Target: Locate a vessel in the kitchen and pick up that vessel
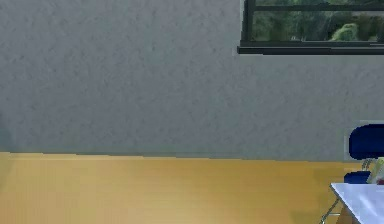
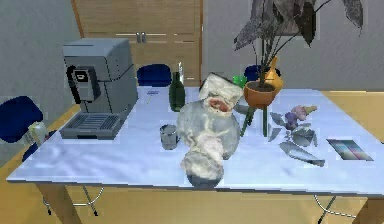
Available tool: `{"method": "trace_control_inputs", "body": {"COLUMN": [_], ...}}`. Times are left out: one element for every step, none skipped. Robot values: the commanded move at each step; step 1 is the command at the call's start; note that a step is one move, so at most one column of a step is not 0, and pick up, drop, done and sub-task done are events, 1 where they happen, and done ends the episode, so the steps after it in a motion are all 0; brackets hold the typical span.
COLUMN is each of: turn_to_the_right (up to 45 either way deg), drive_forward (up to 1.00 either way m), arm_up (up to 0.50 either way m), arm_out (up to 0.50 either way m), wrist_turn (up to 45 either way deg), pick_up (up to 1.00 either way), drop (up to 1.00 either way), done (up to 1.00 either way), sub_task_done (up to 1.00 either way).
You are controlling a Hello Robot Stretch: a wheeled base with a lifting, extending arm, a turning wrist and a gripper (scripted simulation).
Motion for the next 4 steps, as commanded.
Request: {"method": "trace_control_inputs", "body": {"turn_to_the_right": [0.0,0.0,0.0,0.0], "drive_forward": [0.0,0.0,0.0,0.0], "arm_up": [0.36,0.0,0.0,0.0], "arm_out": [0.0,0.46,0.0,0.0], "wrist_turn": [0.0,0.0,45.0,45.0], "pick_up": [0.0,0.0,0.0,0.0], "drop": [0.0,0.0,0.0,0.0], "done": [0.0,0.0,0.0,0.0], "sub_task_done": [0.0,0.0,0.0,0.0]}}
